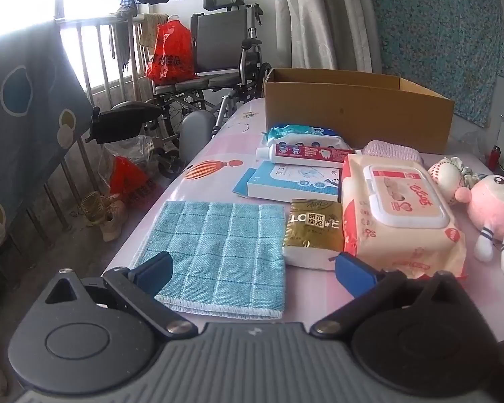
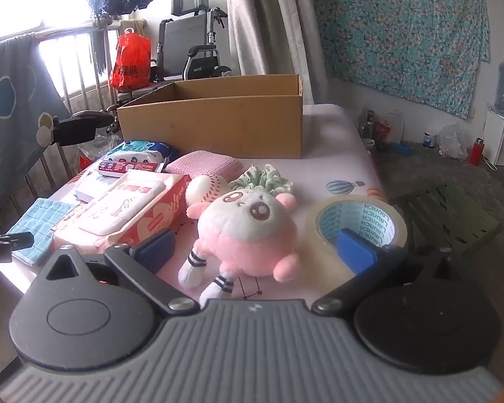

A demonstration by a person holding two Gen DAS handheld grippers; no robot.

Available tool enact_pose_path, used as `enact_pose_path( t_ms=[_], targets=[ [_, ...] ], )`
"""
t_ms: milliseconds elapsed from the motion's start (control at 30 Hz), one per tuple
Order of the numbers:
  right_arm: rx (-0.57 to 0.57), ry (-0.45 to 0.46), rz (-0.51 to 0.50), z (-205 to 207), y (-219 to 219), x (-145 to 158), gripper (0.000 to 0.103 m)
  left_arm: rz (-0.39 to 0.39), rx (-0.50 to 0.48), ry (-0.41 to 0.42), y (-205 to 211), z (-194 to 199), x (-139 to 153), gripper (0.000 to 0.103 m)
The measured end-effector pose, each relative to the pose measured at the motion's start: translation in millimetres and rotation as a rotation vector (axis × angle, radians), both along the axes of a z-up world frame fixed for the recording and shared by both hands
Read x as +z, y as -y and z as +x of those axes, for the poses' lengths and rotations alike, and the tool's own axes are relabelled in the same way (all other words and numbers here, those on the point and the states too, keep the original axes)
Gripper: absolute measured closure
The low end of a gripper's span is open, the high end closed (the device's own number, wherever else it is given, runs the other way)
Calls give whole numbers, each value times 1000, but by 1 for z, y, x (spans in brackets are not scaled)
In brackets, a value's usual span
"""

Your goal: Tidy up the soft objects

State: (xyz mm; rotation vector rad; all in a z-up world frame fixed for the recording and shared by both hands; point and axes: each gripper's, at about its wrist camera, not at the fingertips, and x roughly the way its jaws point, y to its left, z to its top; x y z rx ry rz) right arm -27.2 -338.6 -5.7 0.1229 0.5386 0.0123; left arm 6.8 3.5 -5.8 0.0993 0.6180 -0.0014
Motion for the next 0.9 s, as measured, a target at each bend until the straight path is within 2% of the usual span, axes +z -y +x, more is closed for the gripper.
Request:
enact_pose_path(
  t_ms=[600, 900],
  targets=[
    [6, -51, 33, 5, -1, -11, 1, 6, 6, -7, -1, 5, -5, 0],
    [-30, -31, 54, 2, -1, -10, 1, 16, -10, -7, 0, 2, -7, 0]
  ],
)
